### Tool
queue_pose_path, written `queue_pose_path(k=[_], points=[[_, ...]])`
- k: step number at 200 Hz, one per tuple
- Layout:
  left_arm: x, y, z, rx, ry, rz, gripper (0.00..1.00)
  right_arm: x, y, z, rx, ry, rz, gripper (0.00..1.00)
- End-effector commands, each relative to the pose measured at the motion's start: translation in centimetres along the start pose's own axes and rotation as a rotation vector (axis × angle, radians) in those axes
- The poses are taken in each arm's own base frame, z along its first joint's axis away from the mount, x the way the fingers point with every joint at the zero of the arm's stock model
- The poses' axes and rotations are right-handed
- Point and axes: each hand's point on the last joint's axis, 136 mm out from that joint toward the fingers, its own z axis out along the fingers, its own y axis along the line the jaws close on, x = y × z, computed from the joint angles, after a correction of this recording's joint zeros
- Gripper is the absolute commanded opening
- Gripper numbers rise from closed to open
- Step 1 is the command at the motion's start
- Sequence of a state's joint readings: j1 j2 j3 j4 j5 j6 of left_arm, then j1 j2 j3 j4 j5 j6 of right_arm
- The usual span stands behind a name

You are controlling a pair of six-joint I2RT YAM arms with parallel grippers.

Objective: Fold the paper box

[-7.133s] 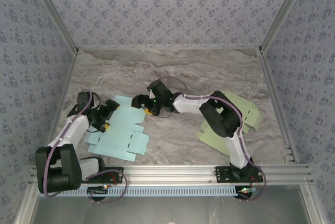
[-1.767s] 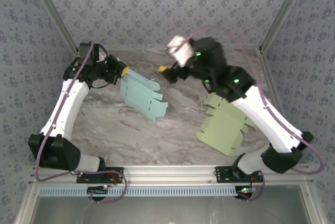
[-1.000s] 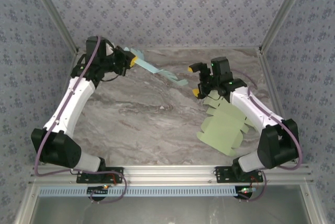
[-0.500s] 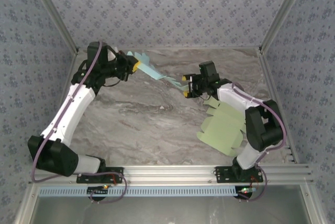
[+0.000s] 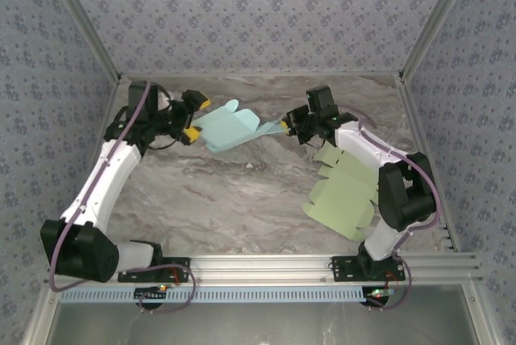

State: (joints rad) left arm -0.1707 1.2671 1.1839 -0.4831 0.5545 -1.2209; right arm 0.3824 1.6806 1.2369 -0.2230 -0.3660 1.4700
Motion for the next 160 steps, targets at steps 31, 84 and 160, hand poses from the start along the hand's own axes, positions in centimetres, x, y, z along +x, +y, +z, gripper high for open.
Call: queue_pose_path(k=[31, 84, 160], points=[[-0.4, 6.4, -2.3, -0.142, 0.023, 0.180, 0.99, -0.3, 2.9, -3.6, -0.059, -0.094, -0.638, 0.00], [-1.5, 10.9, 1.2, -0.089, -0.066, 0.246, 0.99, 3.0, 4.8, -6.1, -0.232, -0.015, -1.087, 0.00], [1.8, 11.7, 8.0, -0.003, 0.012, 0.528, 0.91, 4.1, 3.6, -6.9, -0.387, 0.112, -1.119, 0.00]])
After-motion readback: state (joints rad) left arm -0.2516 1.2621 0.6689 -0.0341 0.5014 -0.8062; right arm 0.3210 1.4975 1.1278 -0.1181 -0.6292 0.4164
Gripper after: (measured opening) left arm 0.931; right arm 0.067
